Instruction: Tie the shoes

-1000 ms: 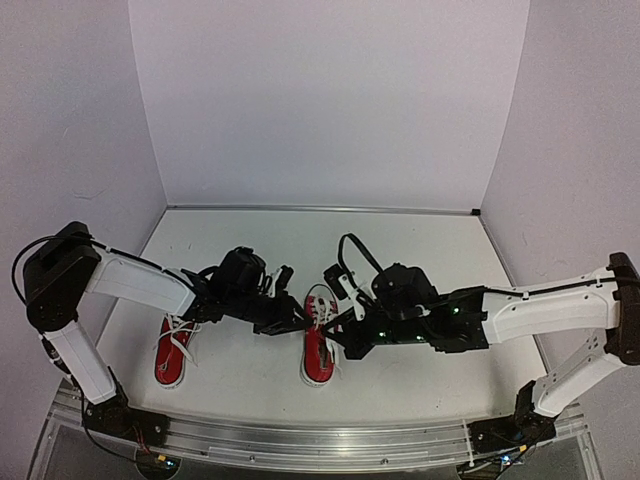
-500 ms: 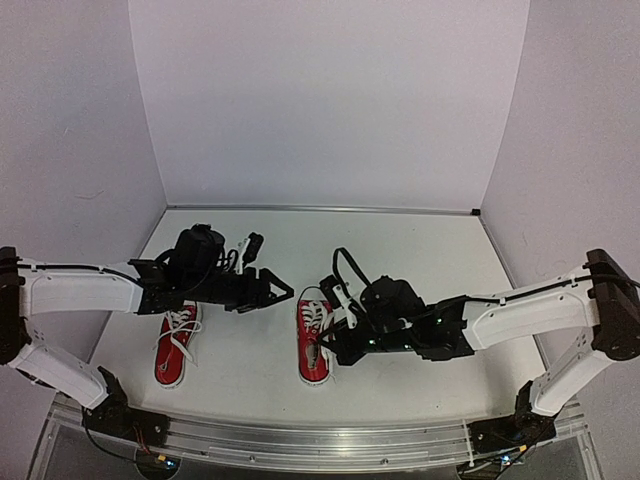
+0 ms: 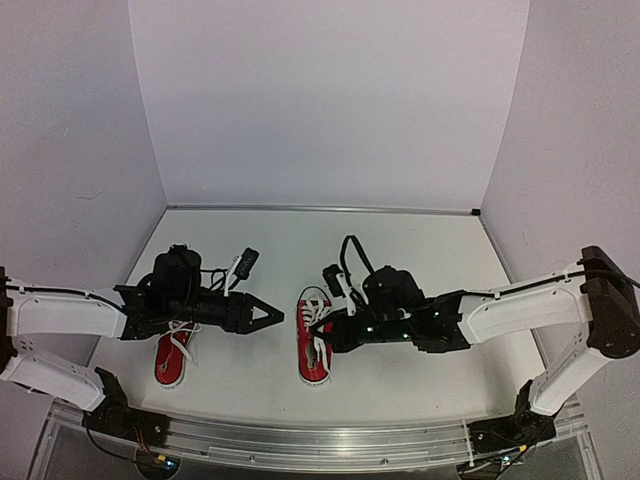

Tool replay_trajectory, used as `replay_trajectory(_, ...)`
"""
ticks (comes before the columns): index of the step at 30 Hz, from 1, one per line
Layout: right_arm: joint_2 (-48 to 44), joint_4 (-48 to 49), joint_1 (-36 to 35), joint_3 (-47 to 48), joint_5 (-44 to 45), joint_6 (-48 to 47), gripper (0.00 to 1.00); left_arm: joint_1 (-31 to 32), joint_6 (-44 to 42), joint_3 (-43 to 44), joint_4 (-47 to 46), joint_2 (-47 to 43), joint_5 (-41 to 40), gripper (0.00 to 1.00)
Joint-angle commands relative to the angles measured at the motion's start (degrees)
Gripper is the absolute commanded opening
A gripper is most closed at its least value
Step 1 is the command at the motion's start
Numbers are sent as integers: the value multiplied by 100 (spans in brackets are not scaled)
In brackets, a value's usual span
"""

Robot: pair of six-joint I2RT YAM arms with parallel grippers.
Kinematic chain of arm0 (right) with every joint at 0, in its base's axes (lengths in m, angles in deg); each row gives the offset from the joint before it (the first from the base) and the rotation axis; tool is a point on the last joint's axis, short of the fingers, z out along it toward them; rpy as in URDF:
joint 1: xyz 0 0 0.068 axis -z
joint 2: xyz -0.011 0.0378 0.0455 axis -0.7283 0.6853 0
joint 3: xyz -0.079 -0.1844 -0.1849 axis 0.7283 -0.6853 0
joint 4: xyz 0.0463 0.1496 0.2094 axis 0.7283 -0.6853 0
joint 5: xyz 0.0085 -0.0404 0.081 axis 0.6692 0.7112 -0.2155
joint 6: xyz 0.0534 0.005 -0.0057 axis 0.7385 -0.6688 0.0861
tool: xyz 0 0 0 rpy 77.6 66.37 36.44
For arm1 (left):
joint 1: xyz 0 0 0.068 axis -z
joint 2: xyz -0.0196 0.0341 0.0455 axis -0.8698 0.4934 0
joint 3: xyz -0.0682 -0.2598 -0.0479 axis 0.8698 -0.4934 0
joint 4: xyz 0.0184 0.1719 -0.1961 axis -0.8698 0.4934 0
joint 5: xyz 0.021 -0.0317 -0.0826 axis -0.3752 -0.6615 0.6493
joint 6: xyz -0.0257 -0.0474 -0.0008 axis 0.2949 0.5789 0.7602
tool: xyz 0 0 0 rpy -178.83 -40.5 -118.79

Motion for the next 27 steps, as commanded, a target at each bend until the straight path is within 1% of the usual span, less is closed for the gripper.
replay_trajectory(1,5,438,215,78,-326,484,0,30,-265,-9,-705,48,377,45)
replay_trajectory(6,54,564,333,61,-499,708,0,63,-233,129,-892,524,504,42)
replay_trajectory(9,131,643,377,80,-577,817,0,138,-124,181,-1245,806,566,38)
replay_trajectory(12,222,690,405,123,-634,888,0,230,-100,279,-1389,1081,618,36)
replay_trajectory(27,337,940,536,125,-897,1087,0,333,-148,616,-1565,1727,730,36)
